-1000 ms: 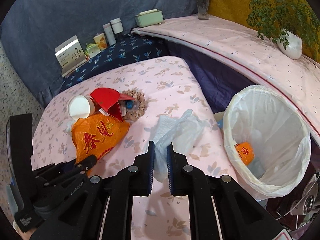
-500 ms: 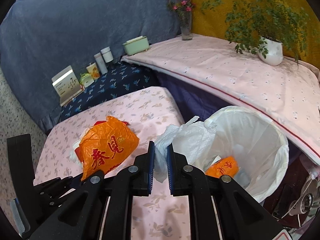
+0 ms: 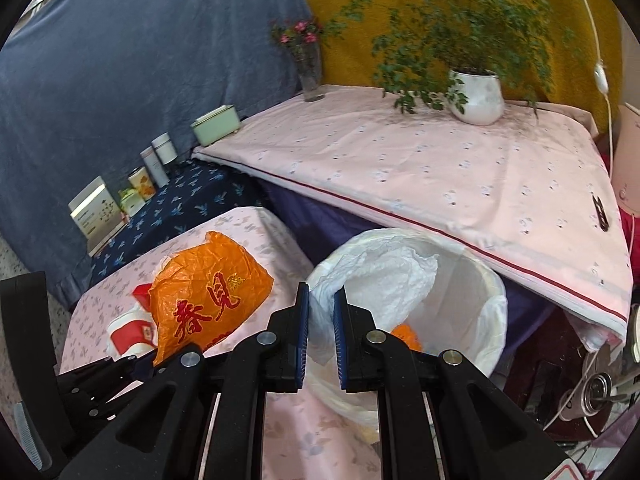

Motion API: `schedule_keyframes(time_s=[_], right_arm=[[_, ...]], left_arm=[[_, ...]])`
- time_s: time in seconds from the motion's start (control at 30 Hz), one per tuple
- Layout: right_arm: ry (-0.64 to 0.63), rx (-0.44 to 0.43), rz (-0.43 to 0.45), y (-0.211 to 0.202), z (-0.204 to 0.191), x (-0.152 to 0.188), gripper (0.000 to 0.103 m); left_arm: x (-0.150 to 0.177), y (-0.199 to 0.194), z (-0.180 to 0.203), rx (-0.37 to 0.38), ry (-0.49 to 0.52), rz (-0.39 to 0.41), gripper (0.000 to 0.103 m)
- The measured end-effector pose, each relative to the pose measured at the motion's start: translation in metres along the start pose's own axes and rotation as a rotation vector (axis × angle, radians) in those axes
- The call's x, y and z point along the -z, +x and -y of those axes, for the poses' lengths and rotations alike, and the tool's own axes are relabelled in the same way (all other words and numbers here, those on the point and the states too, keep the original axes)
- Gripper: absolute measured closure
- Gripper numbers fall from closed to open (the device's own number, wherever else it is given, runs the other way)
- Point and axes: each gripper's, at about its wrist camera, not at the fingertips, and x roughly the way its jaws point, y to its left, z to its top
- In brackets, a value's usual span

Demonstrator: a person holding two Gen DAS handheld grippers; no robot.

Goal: Collect trash
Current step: 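Carry the tissue and orange bag over the wastebasket and open both tools, then move both open tools back to the red cup and red box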

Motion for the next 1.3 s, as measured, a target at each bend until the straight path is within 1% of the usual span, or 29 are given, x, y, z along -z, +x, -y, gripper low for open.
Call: schedule_keyframes(time_s=[0.2,0.3,0.4,0.43,0.47,0.5,0.53,0.57,0.67,0.77,0.87,0.93,0.97,1.0,1.1,1.3], right_arm=[[0.054,0.037,-0.011,0.005,0.033,0.0,0.092],[0.078,0.048,-0.016,0.008,0.045,0.001,0.092],[0.09,0.057,-0.02,0.01,0.053,0.002,0.092],[0.094,0.06,-0.021,0.01,0.056,0.002,0.092],[0.098,0.061,-0.023,0.011,0.058,0.002,0.092],[0.101,0.062,-0.024,0.012,0.059,0.002,0.092],[0.104,0.065,-0.026,0.013,0.06,0.001,0.092],[0.106,0.066,-0.028,0.014,0.061,0.001,0.092],[0.108,0.069,-0.035,0.019,0.062,0.002,0.092],[0.105,0.066,-0.041,0.023,0.059,0.001,0.091],[0.096,0.072,-0.041,0.025,0.054,0.002,0.086],[0.097,0.071,-0.037,0.025,0.053,0.002,0.084],[0.098,0.066,-0.037,0.026,0.052,0.002,0.08],[0.098,0.066,-0.036,0.026,0.051,0.001,0.076],[0.093,0.067,-0.031,0.026,0.046,0.001,0.07],[0.077,0.064,-0.029,0.025,0.037,0.0,0.064]], left_arm=[[-0.007,0.015,0.034,0.039,0.062,-0.017,0.085],[-0.009,0.024,0.044,0.058,0.081,-0.028,0.084],[-0.012,0.03,0.052,0.073,0.09,-0.032,0.081],[-0.012,0.031,0.053,0.079,0.092,-0.031,0.076],[-0.013,0.031,0.054,0.076,0.095,-0.029,0.064],[-0.013,0.031,0.055,0.069,0.097,-0.021,0.057],[-0.013,0.03,0.055,0.063,0.099,-0.011,0.048],[-0.013,0.029,0.056,0.057,0.103,0.0,0.045],[-0.013,0.03,0.056,0.048,0.113,-0.001,0.044],[-0.013,0.033,0.052,0.044,0.101,-0.01,0.044],[-0.013,0.035,0.046,0.038,0.086,-0.017,0.043],[-0.012,0.036,0.042,0.028,0.074,-0.018,0.038],[-0.012,0.036,0.04,0.025,0.067,-0.015,0.036],[-0.012,0.036,0.037,0.021,0.061,-0.014,0.036],[-0.012,0.036,0.032,0.017,0.047,-0.016,0.034],[-0.011,0.036,0.024,0.008,0.027,-0.018,0.034]])
